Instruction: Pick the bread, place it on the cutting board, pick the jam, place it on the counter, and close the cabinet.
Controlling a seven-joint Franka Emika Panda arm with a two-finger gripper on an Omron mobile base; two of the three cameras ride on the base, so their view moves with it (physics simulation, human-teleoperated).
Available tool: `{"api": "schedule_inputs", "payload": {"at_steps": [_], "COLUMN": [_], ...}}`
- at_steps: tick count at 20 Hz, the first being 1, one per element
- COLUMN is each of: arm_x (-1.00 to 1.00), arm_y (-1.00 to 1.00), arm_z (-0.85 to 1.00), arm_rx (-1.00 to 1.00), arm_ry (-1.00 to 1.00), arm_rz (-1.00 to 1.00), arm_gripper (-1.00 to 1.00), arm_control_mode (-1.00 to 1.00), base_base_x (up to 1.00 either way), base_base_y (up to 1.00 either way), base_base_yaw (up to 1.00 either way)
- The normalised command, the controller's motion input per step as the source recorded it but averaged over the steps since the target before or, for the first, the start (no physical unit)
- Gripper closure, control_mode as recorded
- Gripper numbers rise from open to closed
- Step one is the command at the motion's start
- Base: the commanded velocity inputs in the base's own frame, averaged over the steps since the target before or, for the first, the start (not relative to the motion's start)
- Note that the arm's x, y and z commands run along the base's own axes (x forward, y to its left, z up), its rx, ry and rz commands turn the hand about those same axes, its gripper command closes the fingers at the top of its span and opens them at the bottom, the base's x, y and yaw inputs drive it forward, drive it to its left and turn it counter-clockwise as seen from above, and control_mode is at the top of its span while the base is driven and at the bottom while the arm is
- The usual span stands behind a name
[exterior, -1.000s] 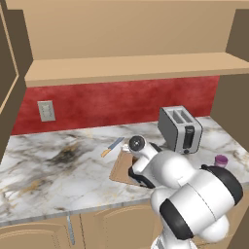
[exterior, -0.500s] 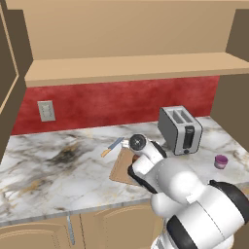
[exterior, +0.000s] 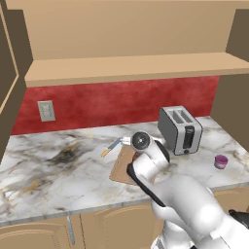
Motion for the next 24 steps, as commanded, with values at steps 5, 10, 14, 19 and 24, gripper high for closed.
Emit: {"api": "schedule_inputs", "payload": {"at_steps": [5, 10, 14, 19, 24], "arm_x": [-0.27, -0.32, -0.34, -0.34, -0.35], "arm_y": [0.00, 0.00, 0.00, 0.00, 0.00], "arm_z": [0.32, 0.31, 0.25, 0.15, 0.09], "arm_rx": [0.00, 0.00, 0.00, 0.00, 0.00], "arm_ry": [-0.04, -0.03, -0.01, 0.00, 0.00], "arm_rz": [0.07, 0.07, 0.08, 0.08, 0.09], "arm_gripper": [-1.00, -1.00, -1.00, -1.00, -1.00], "arm_control_mode": [-1.00, -1.00, -1.00, -1.00, -1.00], "base_base_x": [0.00, 0.00, 0.00, 0.00, 0.00], "base_base_y": [0.00, 0.00, 0.00, 0.00, 0.00], "base_base_yaw": [0.00, 0.00, 0.00, 0.00, 0.00]}}
